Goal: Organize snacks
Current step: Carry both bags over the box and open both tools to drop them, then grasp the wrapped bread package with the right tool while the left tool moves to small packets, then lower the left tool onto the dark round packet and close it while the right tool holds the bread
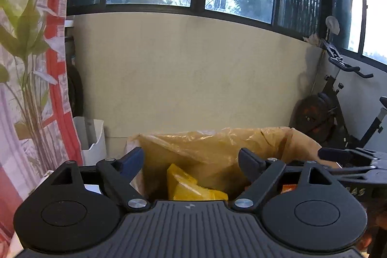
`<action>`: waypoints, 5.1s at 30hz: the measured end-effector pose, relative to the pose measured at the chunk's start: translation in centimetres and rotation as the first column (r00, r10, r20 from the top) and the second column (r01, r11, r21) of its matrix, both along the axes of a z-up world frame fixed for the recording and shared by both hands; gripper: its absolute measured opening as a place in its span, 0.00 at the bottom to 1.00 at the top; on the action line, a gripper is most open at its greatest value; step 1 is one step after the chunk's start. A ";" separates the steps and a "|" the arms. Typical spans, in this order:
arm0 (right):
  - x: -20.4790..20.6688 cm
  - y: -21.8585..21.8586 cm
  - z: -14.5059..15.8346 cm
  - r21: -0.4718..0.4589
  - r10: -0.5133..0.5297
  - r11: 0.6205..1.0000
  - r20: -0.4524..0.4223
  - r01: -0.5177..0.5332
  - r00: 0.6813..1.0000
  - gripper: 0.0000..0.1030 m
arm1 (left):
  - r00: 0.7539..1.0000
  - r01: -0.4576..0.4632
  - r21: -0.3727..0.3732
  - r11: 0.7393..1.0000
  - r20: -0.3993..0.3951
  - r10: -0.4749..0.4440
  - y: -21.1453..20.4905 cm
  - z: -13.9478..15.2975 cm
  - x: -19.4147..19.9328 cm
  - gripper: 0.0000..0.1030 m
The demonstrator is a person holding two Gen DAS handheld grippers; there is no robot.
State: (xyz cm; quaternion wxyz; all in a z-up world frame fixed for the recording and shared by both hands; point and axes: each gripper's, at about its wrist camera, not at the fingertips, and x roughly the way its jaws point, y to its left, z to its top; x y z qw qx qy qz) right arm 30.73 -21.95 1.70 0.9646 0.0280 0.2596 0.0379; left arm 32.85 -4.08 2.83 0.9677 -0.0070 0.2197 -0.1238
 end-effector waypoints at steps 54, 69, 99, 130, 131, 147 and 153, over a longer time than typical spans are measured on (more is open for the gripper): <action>-18.2 3.2 -13.1 0.063 0.007 0.998 -0.519 0.030 0.855 0.86 | 0.938 -0.068 -0.050 0.996 -0.345 0.047 7.6 -14.1 -15.8 0.80; -14.6 3.4 -15.0 -0.109 0.099 0.984 -0.320 -0.140 0.942 0.77 | 0.914 -0.113 -0.062 0.992 -0.399 0.079 7.9 -15.7 -16.1 0.79; -17.6 2.0 -16.9 -0.045 0.105 0.992 -0.210 -0.117 0.972 0.77 | 0.882 -0.094 0.018 0.995 -0.462 0.092 5.1 -18.9 -15.8 0.81; -17.7 2.0 -17.0 -0.041 0.104 0.992 -0.213 -0.115 0.971 0.77 | 0.916 -0.031 -0.054 0.998 -0.402 0.007 8.5 -17.2 -15.4 0.65; -17.6 2.0 -17.0 -0.041 0.104 0.992 -0.214 -0.116 0.971 0.77 | 0.905 -0.002 -0.066 0.998 -0.425 -0.026 8.3 -17.5 -14.9 0.65; -17.6 2.0 -17.1 -0.036 0.106 0.993 -0.221 -0.117 0.970 0.77 | 0.843 0.021 -0.162 0.987 -0.527 -0.105 9.1 -19.5 -15.1 0.67; -17.5 1.9 -17.1 -0.036 0.106 0.993 -0.221 -0.117 0.969 0.77 | 0.829 0.043 -0.156 0.987 -0.545 -0.122 8.6 -19.3 -15.5 0.69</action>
